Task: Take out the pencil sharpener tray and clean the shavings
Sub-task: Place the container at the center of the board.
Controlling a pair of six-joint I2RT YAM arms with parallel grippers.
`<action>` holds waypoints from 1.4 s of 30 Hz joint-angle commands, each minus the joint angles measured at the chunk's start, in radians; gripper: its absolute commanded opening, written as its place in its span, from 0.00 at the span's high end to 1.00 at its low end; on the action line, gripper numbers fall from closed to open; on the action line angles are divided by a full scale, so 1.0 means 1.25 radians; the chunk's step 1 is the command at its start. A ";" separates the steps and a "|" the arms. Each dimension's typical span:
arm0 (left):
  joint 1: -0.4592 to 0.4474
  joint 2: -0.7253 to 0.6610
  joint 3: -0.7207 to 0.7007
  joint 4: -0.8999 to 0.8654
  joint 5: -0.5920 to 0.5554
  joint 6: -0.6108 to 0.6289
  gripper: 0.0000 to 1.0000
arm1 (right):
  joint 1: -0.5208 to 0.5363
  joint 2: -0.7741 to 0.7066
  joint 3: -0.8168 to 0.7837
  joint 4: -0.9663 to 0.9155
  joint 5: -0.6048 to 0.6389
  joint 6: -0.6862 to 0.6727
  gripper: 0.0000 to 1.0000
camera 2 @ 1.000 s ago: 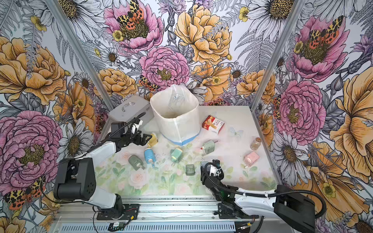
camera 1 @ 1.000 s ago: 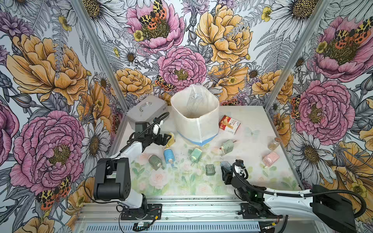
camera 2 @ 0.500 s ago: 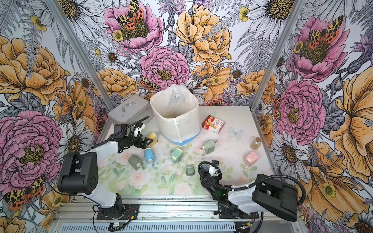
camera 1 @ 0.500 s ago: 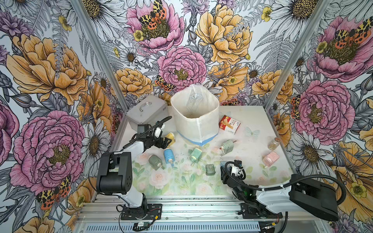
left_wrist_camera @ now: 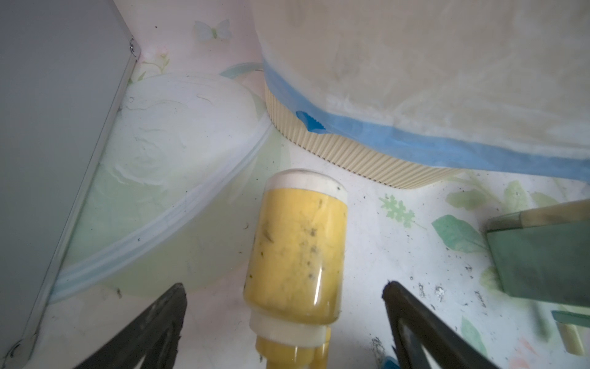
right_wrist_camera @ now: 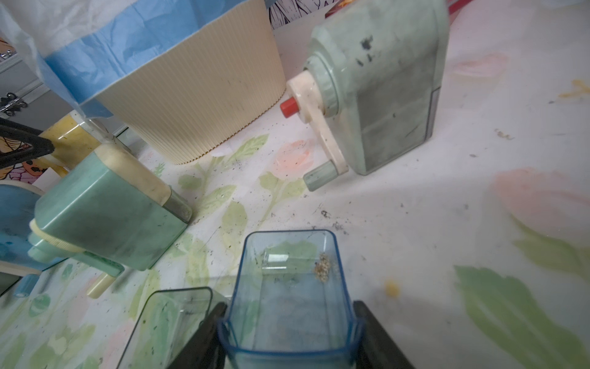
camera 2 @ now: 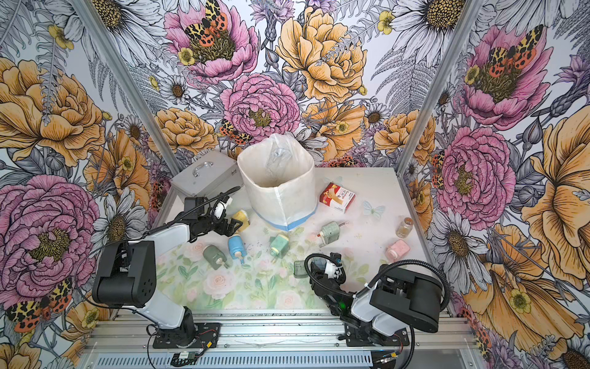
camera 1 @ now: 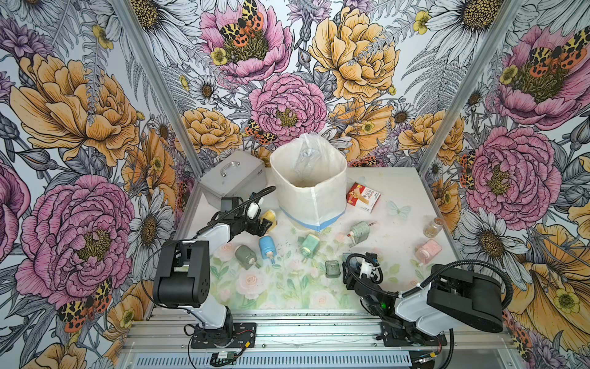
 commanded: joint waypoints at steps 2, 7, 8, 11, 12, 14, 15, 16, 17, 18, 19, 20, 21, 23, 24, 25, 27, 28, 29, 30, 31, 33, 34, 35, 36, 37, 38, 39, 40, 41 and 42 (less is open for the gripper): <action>-0.009 0.020 0.010 -0.009 -0.011 0.025 0.03 | 0.019 0.024 0.003 -0.025 -0.030 0.015 0.74; -0.017 0.029 0.021 -0.025 -0.012 0.033 0.03 | 0.020 0.008 -0.006 -0.048 -0.022 0.038 0.67; -0.020 0.029 0.021 -0.026 -0.014 0.035 0.03 | 0.020 0.003 -0.007 -0.055 -0.022 0.042 0.65; -0.022 0.032 0.023 -0.029 -0.017 0.037 0.03 | 0.023 -0.012 -0.008 -0.072 -0.029 0.053 0.60; -0.022 0.032 0.025 -0.030 -0.017 0.037 0.03 | 0.027 -0.020 -0.009 -0.078 -0.029 0.062 0.60; -0.022 0.035 0.026 -0.031 -0.020 0.036 0.03 | 0.040 -0.041 -0.014 -0.094 -0.023 0.077 0.60; -0.022 0.035 0.027 -0.032 -0.020 0.035 0.03 | 0.049 -0.055 -0.015 -0.111 -0.015 0.085 0.61; -0.022 0.035 0.027 -0.032 -0.020 0.036 0.03 | 0.061 -0.074 -0.013 -0.140 -0.001 0.094 0.61; -0.022 0.036 0.027 -0.032 -0.021 0.035 0.03 | 0.077 -0.099 -0.007 -0.179 0.018 0.104 0.61; -0.022 0.035 0.027 -0.032 -0.021 0.036 0.03 | 0.089 -0.120 0.001 -0.223 0.034 0.111 0.62; -0.022 0.036 0.028 -0.032 -0.021 0.034 0.03 | 0.105 -0.144 0.014 -0.274 0.053 0.119 0.61; -0.023 0.036 0.028 -0.033 -0.021 0.034 0.03 | 0.121 -0.166 0.028 -0.325 0.070 0.128 0.60; -0.022 0.037 0.029 -0.033 -0.023 0.035 0.03 | 0.132 -0.177 0.033 -0.352 0.078 0.137 0.58; -0.022 0.043 0.034 -0.035 -0.031 0.030 0.03 | 0.150 -0.200 0.029 -0.374 0.089 0.158 0.47; -0.022 0.047 0.038 -0.041 -0.036 0.029 0.03 | 0.156 -0.208 0.027 -0.386 0.095 0.167 0.43; -0.021 0.052 0.043 -0.047 -0.039 0.031 0.03 | 0.161 -0.218 0.027 -0.404 0.104 0.178 0.40; -0.020 0.053 0.046 -0.049 -0.045 0.029 0.03 | 0.165 -0.235 0.028 -0.422 0.113 0.181 0.37; -0.020 0.054 0.047 -0.049 -0.047 0.029 0.03 | 0.166 -0.240 0.031 -0.433 0.115 0.183 0.37; -0.018 0.053 0.045 -0.046 -0.053 0.029 0.04 | 0.169 -0.242 0.033 -0.440 0.116 0.186 0.36; -0.019 0.051 0.041 -0.039 -0.063 0.029 0.04 | 0.170 -0.243 0.033 -0.441 0.118 0.185 0.36; -0.018 0.048 0.038 -0.033 -0.070 0.028 0.04 | 0.171 -0.246 0.034 -0.445 0.120 0.185 0.36; -0.016 0.046 0.036 -0.028 -0.068 0.029 0.03 | 0.173 -0.253 0.036 -0.452 0.122 0.184 0.36; -0.015 0.047 0.036 -0.028 -0.064 0.031 0.04 | 0.172 -0.258 0.037 -0.458 0.123 0.182 0.35; -0.015 0.047 0.037 -0.029 -0.058 0.032 0.03 | 0.172 -0.266 0.037 -0.465 0.123 0.182 0.35; -0.016 0.048 0.037 -0.029 -0.056 0.033 0.03 | 0.172 -0.271 0.037 -0.470 0.123 0.182 0.34; -0.014 0.049 0.039 -0.032 -0.054 0.034 0.03 | 0.172 -0.279 0.037 -0.475 0.124 0.182 0.33; -0.014 0.053 0.041 -0.033 -0.051 0.035 0.03 | 0.173 -0.286 0.036 -0.482 0.124 0.180 0.32; -0.012 0.055 0.045 -0.037 -0.050 0.032 0.03 | 0.173 -0.296 0.035 -0.488 0.124 0.177 0.29; -0.012 0.058 0.049 -0.041 -0.050 0.033 0.03 | 0.172 -0.307 0.037 -0.495 0.124 0.172 0.27; -0.013 0.061 0.051 -0.042 -0.050 0.035 0.03 | 0.172 -0.315 0.037 -0.505 0.124 0.172 0.26; -0.014 0.066 0.056 -0.046 -0.052 0.037 0.03 | 0.172 -0.327 0.037 -0.515 0.124 0.172 0.24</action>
